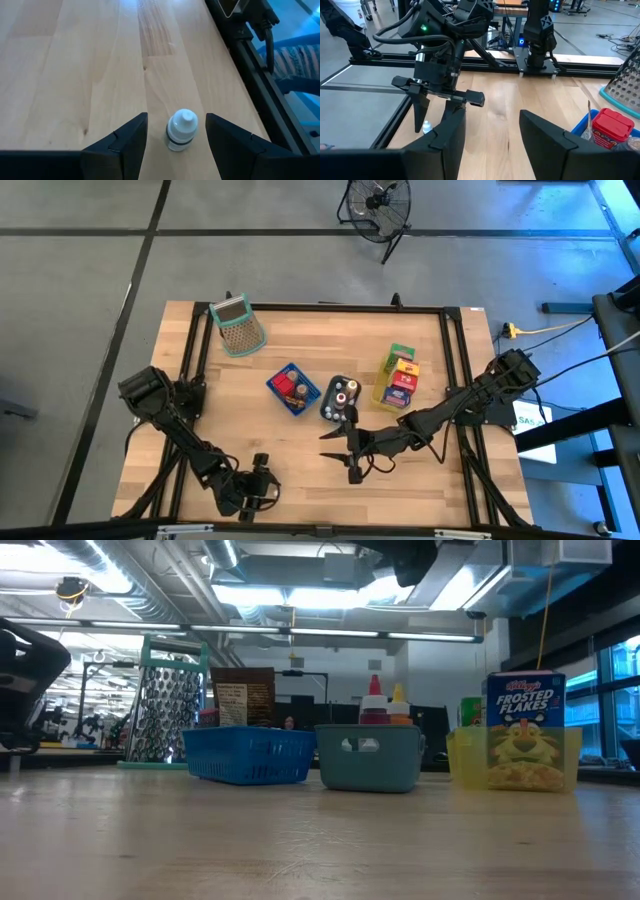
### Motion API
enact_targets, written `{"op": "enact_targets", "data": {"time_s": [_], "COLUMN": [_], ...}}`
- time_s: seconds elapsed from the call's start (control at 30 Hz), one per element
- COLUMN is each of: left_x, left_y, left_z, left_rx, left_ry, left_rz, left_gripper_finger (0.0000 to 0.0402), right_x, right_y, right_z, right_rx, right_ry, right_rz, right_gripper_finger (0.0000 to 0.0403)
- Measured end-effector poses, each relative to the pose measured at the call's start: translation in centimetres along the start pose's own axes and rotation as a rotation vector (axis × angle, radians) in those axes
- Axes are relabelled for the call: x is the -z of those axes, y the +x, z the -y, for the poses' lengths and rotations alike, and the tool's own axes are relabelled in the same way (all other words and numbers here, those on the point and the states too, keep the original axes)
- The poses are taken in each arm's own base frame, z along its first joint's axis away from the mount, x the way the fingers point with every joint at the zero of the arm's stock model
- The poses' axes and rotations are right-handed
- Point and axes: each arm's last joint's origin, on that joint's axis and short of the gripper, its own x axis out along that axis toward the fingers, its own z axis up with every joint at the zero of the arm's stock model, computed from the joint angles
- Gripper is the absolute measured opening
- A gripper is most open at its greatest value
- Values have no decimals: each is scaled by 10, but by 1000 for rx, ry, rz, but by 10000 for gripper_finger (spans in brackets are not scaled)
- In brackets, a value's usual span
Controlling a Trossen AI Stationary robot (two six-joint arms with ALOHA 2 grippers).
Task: Pick & Place Kitchen Items
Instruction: Put the green food coloring bottle into the green bin
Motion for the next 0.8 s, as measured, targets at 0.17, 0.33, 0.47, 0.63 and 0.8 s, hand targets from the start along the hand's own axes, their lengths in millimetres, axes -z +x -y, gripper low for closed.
{"op": "enact_targets", "data": {"time_s": [0.17,0.33,0.47,0.63,0.8], "left_x": [0,0,0,0,0], "left_y": [0,0,0,0,0], "left_z": [0,0,0,0,0], "left_rx": [15,16,17,17,19], "left_ry": [-8,-8,-8,-1,8], "left_rz": [-11,-11,-12,-12,-13], "left_gripper_finger": [196,180,150,108,70], "right_x": [0,0,0,0,0], "right_y": [0,0,0,0,0], "right_z": [0,0,0,0,0], "right_rx": [0,0,0,0,0], "right_ry": [0,0,0,1,1], "right_rz": [0,0,0,0,0], "right_gripper_finger": [188,188,188,188,188]}}
